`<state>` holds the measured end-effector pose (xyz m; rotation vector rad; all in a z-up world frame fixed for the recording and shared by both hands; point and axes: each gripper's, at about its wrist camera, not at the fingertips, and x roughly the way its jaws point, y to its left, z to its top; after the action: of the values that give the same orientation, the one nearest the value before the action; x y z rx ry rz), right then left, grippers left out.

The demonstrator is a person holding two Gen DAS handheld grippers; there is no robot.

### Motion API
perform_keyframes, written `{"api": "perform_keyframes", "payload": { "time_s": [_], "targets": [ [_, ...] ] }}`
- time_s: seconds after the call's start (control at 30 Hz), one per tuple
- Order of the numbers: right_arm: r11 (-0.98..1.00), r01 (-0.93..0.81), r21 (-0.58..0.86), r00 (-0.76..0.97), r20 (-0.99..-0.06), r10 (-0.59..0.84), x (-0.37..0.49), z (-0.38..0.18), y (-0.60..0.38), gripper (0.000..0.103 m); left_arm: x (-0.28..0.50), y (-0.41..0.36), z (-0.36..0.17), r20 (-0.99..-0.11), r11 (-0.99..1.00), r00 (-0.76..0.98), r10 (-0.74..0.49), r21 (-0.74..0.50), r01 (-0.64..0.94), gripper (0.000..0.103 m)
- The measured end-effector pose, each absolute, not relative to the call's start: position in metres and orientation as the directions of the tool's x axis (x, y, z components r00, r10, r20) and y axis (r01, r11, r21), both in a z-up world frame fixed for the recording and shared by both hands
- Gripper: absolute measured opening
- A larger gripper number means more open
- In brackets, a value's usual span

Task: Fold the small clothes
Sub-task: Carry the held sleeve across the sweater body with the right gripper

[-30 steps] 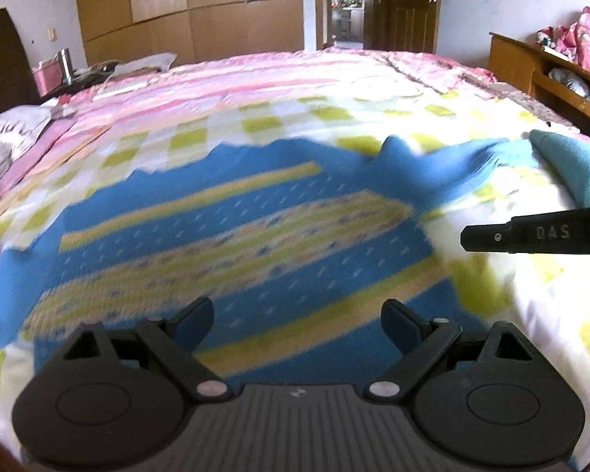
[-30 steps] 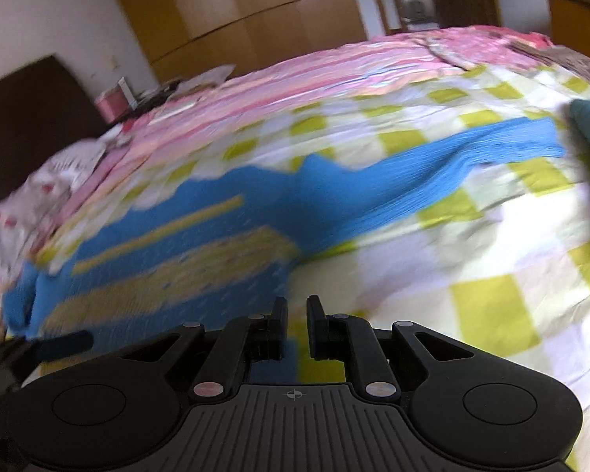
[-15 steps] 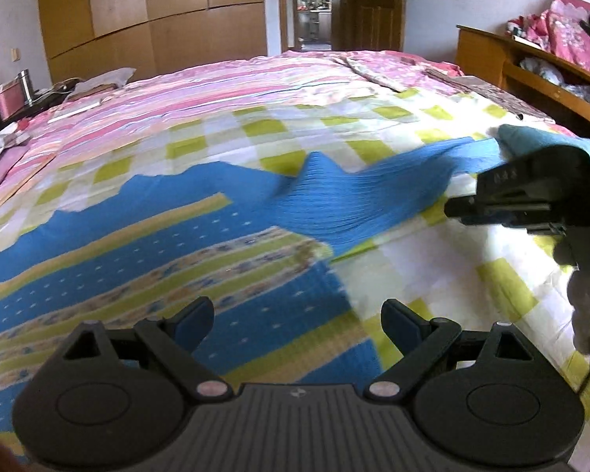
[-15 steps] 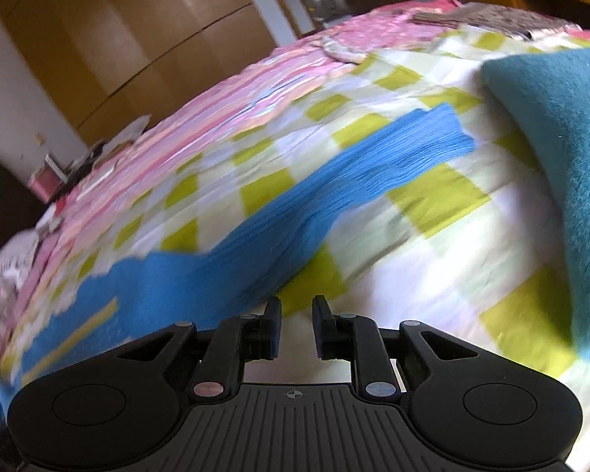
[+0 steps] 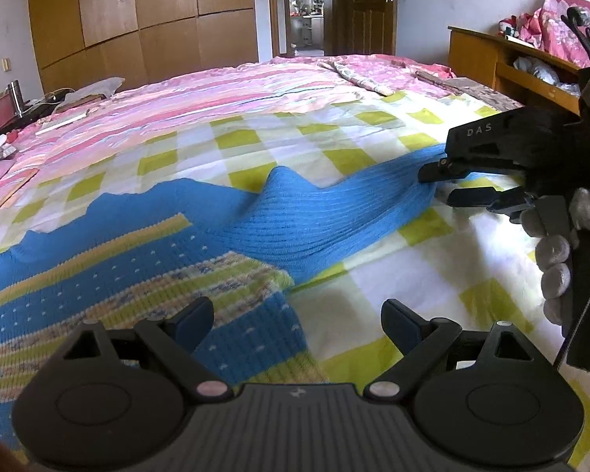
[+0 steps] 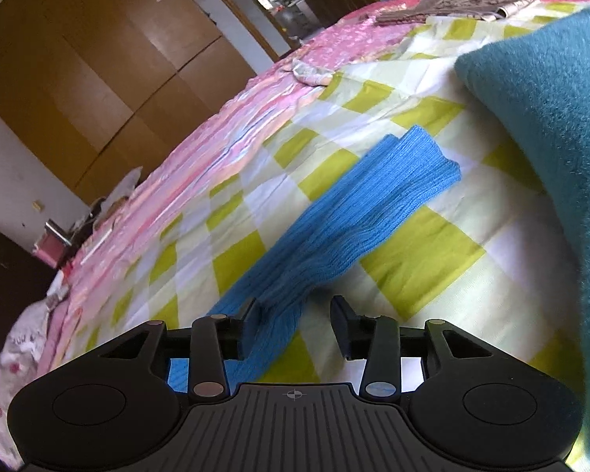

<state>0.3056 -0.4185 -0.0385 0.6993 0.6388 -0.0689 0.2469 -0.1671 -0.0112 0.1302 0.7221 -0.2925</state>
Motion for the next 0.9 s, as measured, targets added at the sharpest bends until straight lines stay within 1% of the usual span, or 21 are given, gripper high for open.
{"api": "perform_keyframes", "payload": {
  "time_s": [0.23,0.5,0.73,0.9],
  "targets": [
    [0.733,0.322,0.599,0.824,-0.558,0.094,0.309,-0.039,-0.434,0.04,0.247,-0.167,-0.01,-0.652,0.956,0.728,-0.211,0.017,0.293,0.097],
    [0.684,0.328,0.652,0.856,-0.511,0.077,0.314,-0.045,-0.45,0.04,0.243,-0.169,-0.009,-0.653,0.957,0.728,-0.21,0.016,0.291,0.097],
    [0.657,0.328,0.678,0.871,-0.486,0.067,0.312,-0.047,-0.46,0.034,0.232,-0.167,-0.008,-0.654,0.955,0.727,-0.209,0.025,0.297,0.097],
    [0.623,0.317,0.715,0.88,-0.466,0.088,0.322,-0.053,-0.471,0.034,0.223,-0.159,-0.006,-0.661,0.959,0.726,-0.189,0.035,0.281,0.097]
  ]
}}
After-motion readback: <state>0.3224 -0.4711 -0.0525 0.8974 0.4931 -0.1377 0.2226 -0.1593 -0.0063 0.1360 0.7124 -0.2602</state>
